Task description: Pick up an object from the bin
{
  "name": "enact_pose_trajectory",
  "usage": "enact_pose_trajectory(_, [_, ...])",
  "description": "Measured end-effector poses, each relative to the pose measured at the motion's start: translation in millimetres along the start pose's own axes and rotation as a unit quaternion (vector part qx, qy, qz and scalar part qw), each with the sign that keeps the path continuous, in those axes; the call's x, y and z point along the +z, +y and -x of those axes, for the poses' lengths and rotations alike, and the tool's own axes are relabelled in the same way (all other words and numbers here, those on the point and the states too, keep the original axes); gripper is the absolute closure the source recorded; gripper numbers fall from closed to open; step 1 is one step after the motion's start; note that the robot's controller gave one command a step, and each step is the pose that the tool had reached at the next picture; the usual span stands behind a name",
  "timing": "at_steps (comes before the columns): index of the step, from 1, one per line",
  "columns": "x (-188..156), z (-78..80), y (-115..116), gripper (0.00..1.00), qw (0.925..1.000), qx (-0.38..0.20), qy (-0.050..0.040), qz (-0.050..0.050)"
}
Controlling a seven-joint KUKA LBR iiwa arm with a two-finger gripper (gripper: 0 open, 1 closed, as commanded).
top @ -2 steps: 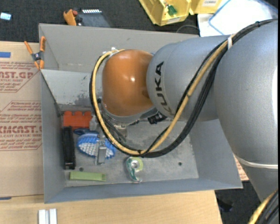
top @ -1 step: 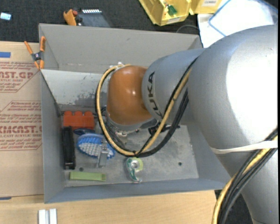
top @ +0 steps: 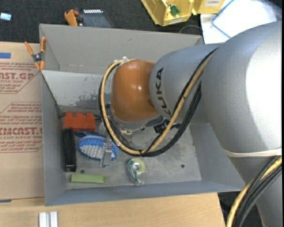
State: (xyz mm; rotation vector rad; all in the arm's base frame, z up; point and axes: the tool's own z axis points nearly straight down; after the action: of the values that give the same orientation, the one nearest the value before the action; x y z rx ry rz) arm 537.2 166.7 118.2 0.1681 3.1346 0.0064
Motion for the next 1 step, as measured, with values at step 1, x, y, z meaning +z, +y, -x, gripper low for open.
enact_pose_trajectory(1, [-18.8,-4.6,6.4,0.00,0.9995,0.031,-0.0035,0.002])
